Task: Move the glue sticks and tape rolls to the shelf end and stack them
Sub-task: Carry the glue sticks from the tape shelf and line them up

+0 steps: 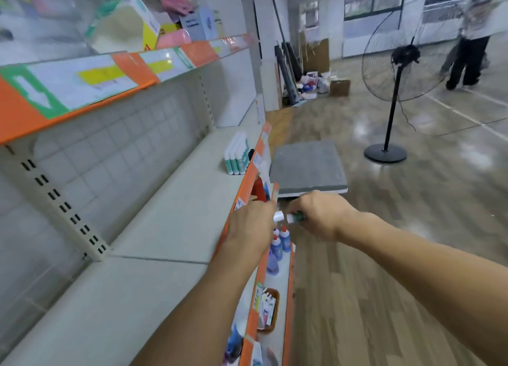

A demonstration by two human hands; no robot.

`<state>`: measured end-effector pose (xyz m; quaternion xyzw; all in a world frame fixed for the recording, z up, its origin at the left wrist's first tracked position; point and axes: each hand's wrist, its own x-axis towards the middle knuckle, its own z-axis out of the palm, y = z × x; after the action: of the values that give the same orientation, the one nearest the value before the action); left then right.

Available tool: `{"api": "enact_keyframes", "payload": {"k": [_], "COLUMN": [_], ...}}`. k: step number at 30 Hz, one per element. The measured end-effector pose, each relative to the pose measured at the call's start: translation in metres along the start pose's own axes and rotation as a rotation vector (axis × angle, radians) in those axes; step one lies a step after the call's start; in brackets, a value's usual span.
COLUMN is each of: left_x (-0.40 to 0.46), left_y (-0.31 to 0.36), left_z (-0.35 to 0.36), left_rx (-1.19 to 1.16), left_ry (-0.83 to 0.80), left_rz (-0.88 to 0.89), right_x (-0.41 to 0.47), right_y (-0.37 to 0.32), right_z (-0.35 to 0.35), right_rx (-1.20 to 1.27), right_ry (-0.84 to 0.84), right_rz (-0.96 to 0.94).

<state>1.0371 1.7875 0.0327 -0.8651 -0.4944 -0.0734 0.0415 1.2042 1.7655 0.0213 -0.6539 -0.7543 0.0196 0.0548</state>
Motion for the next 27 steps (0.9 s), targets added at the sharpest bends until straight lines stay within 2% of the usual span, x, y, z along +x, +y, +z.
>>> {"api": "enact_keyframes", "payload": {"k": [8,17,20,24,27], "left_x": [0.129,0.268,0.298,0.323,0.338], "left_y": [0.001,0.017,0.015,0.003,-0.010], "left_z": [0.029,0.058,0.065,0.076,0.085], "left_rx": [0.029,-0.007,-0.038,-0.111,-0.182], "left_ry": [0.058,0.029,0.089,0.090,0.171], "left_rz": [-0.065,-0.272,-0.329,-0.385,-0.428], "right_x": [0.111,0.246,0.284,0.325,0.354], "right_y": [0.086,0.187,0.206,0.214,0.214], "right_z": [-0.006,-0.016,-0.017,-0.010,-0.009], "right_rx": [-0.014,-0.004,0.030,0.078,0.166], "right_ry": [-0.027,-0.063,-0.062,-0.090,-0.113], "right_rz": [-0.052,-0.215,-0.271,-0.348,-0.365]}}
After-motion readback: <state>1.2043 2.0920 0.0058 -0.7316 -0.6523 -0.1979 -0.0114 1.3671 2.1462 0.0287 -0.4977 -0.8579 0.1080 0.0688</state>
